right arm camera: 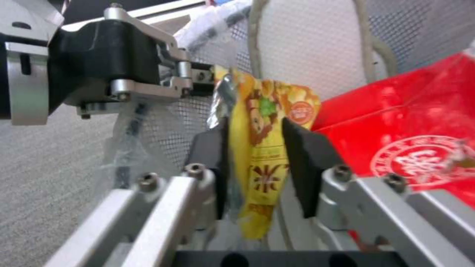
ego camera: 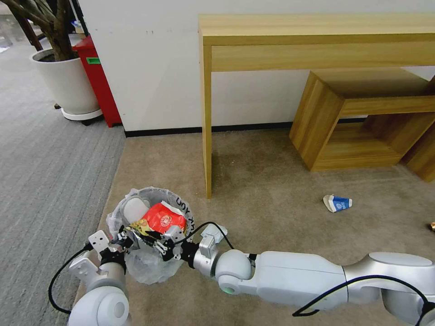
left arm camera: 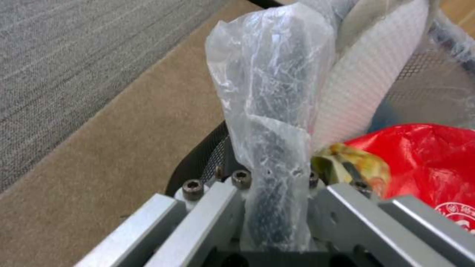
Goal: Pick up the trash bin and place the garbage on the floor into it.
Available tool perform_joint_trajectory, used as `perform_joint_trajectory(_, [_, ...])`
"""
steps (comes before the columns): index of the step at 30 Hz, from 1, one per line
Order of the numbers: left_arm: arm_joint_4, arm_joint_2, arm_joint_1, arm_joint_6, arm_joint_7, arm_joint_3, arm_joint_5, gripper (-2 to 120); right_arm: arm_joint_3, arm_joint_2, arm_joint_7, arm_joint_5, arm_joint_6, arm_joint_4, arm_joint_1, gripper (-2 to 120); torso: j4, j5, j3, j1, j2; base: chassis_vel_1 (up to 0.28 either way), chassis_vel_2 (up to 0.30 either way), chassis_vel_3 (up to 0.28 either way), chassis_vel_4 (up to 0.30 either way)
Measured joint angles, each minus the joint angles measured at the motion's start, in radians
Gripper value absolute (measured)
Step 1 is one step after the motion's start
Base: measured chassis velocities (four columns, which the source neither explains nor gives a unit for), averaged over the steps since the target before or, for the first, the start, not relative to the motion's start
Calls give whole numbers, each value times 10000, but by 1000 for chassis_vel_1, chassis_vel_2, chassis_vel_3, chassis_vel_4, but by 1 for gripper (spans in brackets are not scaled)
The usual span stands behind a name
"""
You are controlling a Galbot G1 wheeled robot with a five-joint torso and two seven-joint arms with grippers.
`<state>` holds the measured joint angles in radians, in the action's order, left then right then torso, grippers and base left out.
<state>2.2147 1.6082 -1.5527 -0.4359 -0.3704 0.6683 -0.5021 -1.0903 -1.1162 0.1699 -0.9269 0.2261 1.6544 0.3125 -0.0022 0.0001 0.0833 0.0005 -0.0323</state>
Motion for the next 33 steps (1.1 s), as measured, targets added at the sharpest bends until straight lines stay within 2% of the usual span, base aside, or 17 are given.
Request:
perform_joint_trajectory(1, [0, 0, 0, 0, 0, 0, 0, 1, 0, 0, 0, 0, 0, 0, 0, 34, 0, 0, 0, 0, 0, 0, 0, 0, 0])
perform_joint_trajectory(5, [-144, 0, 13, 9, 1, 47, 7, 1, 400, 355, -17, 52, 81, 306, 310, 53, -1, -1, 0, 0, 0, 0, 0, 0, 0])
perform_joint_trajectory(8, [-155, 0, 16, 11, 1, 61, 8, 1, 467, 391, -22, 54, 104, 334, 351, 57, -1, -1, 0, 1, 0, 0, 0, 0, 0])
perform_joint_trajectory(9, [-169, 0, 16, 15, 1, 84, 7, 1, 658, 472, -31, 49, 135, 415, 459, 65, -1, -1, 0, 1, 0, 0, 0, 0, 0])
perform_joint_trajectory(12, [-218, -1, 17, 25, 1, 118, 7, 1, 1162, 618, -70, 42, 202, 560, 751, 78, -1, -1, 0, 0, 0, 0, 0, 0, 0])
perform_joint_trajectory(14, [-231, 0, 18, 26, 1, 120, 7, 1, 1298, 652, -89, 45, 215, 590, 834, 82, -1, -1, -1, 1, 0, 0, 0, 0, 0])
perform_joint_trajectory(16, [-299, 0, 27, 34, 1, 154, 6, 1, 1841, 749, -130, 47, 243, 705, 1113, 93, -1, -1, 0, 0, 0, 0, 0, 0, 0])
perform_joint_trajectory(20, [-331, 0, 34, 35, -1, 160, 3, 1, 2566, 862, -142, 46, 258, 839, 1416, 100, 0, -1, -1, 0, 0, 0, 0, 0, 0])
perform_joint_trajectory(25, [-350, -1, 40, 35, -7, 156, 0, 1, 3352, 1102, -110, 31, 258, 993, 1727, 100, 0, 0, 0, 0, 0, 0, 0, 0, 0])
perform_joint_trajectory(32, [-477, -1, 113, 35, -9, 122, -29, 1, 5658, 1725, -49, 60, 148, 1576, 2691, 100, -2, 0, -1, 1, 0, 0, 0, 0, 0])
perform_joint_trajectory(33, [-477, -1, 113, 35, -9, 122, -29, 1, 5658, 1725, -49, 60, 148, 1576, 2691, 100, -2, 0, -1, 1, 0, 0, 0, 0, 0])
